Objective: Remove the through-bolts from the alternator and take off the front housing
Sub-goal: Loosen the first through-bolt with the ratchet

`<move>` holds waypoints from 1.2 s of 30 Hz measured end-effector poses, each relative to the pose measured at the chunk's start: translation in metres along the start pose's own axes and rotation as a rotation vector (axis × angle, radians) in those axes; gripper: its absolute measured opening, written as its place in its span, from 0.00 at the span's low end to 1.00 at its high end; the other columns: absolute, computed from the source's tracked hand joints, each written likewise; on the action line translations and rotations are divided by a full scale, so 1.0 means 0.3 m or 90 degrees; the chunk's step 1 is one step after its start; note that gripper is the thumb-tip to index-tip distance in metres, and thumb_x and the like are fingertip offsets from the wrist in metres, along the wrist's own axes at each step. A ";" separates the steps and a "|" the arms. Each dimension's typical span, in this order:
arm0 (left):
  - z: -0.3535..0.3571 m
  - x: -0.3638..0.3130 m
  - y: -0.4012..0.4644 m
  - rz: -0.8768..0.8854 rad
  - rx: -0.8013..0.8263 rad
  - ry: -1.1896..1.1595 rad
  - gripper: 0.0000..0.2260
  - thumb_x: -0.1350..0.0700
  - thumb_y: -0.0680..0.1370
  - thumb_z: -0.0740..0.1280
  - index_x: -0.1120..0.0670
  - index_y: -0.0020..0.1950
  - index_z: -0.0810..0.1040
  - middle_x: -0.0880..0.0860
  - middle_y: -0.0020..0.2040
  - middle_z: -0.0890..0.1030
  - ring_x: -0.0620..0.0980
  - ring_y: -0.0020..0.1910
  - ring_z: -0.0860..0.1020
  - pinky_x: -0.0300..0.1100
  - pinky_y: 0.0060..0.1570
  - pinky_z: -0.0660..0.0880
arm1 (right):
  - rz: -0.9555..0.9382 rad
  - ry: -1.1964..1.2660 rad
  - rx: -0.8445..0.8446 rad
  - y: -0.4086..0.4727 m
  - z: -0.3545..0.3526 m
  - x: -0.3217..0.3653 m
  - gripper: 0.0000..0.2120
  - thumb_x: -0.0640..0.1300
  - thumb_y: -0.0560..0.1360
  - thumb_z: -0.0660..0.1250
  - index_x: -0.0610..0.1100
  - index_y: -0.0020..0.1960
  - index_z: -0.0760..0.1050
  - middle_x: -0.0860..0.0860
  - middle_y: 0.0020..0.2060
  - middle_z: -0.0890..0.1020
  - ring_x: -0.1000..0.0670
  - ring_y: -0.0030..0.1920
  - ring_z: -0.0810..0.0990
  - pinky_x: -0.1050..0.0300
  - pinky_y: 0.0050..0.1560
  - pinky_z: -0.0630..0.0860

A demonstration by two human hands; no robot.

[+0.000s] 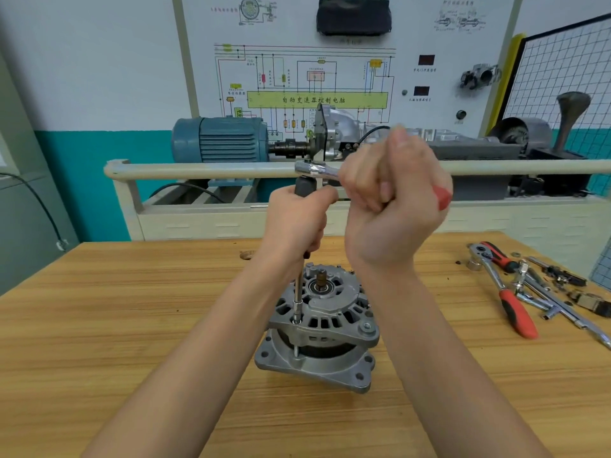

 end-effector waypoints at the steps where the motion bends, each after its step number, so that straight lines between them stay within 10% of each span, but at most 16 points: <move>1: -0.002 0.001 0.002 0.002 0.000 0.005 0.18 0.64 0.75 0.65 0.52 0.31 0.60 0.46 0.20 0.59 0.44 0.18 0.55 0.32 0.21 0.53 | -0.026 -0.046 0.006 -0.005 0.020 0.004 0.20 0.35 0.74 0.59 0.48 0.26 0.65 0.54 0.19 0.63 0.53 0.21 0.57 0.59 0.26 0.55; 8: -0.080 0.017 0.019 -0.113 0.316 -0.246 0.25 0.37 0.73 0.61 0.59 0.43 0.82 0.57 0.38 0.80 0.53 0.37 0.78 0.43 0.41 0.77 | 0.076 0.044 -0.018 0.035 -0.017 -0.004 0.23 0.36 0.73 0.55 0.46 0.20 0.63 0.53 0.16 0.61 0.54 0.19 0.57 0.55 0.27 0.51; 11: -0.122 0.133 0.089 -0.097 0.165 0.091 0.23 0.43 0.81 0.56 0.61 0.53 0.80 0.58 0.51 0.83 0.55 0.52 0.81 0.43 0.49 0.76 | 0.091 0.055 -0.034 0.041 -0.024 -0.010 0.22 0.37 0.73 0.56 0.45 0.21 0.63 0.52 0.16 0.61 0.53 0.19 0.57 0.56 0.26 0.52; 15: -0.077 0.307 0.089 -0.111 0.319 0.619 0.18 0.43 0.81 0.57 0.55 0.57 0.76 0.51 0.52 0.77 0.48 0.50 0.74 0.40 0.49 0.69 | 0.104 0.064 -0.046 0.044 -0.033 -0.015 0.22 0.37 0.73 0.56 0.45 0.21 0.61 0.52 0.16 0.61 0.53 0.19 0.57 0.57 0.26 0.53; 20: -0.075 0.333 0.095 -0.055 0.375 0.730 0.08 0.49 0.83 0.56 0.49 0.51 0.72 0.54 0.52 0.80 0.52 0.49 0.76 0.37 0.45 0.66 | 0.105 0.071 -0.050 0.040 -0.040 -0.014 0.22 0.37 0.73 0.55 0.45 0.21 0.62 0.52 0.16 0.61 0.53 0.20 0.57 0.58 0.26 0.55; 27: -0.073 0.305 0.051 -0.047 0.366 0.728 0.19 0.45 0.83 0.54 0.58 0.56 0.75 0.47 0.36 0.71 0.48 0.38 0.71 0.39 0.42 0.64 | 0.107 0.083 -0.043 0.034 -0.034 -0.002 0.22 0.37 0.74 0.55 0.46 0.21 0.63 0.53 0.16 0.62 0.54 0.19 0.57 0.59 0.26 0.55; 36: -0.085 0.285 -0.017 -0.077 0.353 0.741 0.21 0.44 0.82 0.52 0.58 0.62 0.74 0.58 0.59 0.78 0.57 0.59 0.75 0.44 0.55 0.69 | 0.120 0.042 -0.075 0.038 -0.045 0.010 0.23 0.37 0.74 0.55 0.46 0.21 0.62 0.53 0.16 0.61 0.53 0.20 0.57 0.58 0.27 0.56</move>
Point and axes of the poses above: each hand's wrist, its own y-axis towards the middle knuckle, its own z-axis out of the palm, x = y × z, the point moved 5 cm from there along y, towards the middle knuckle
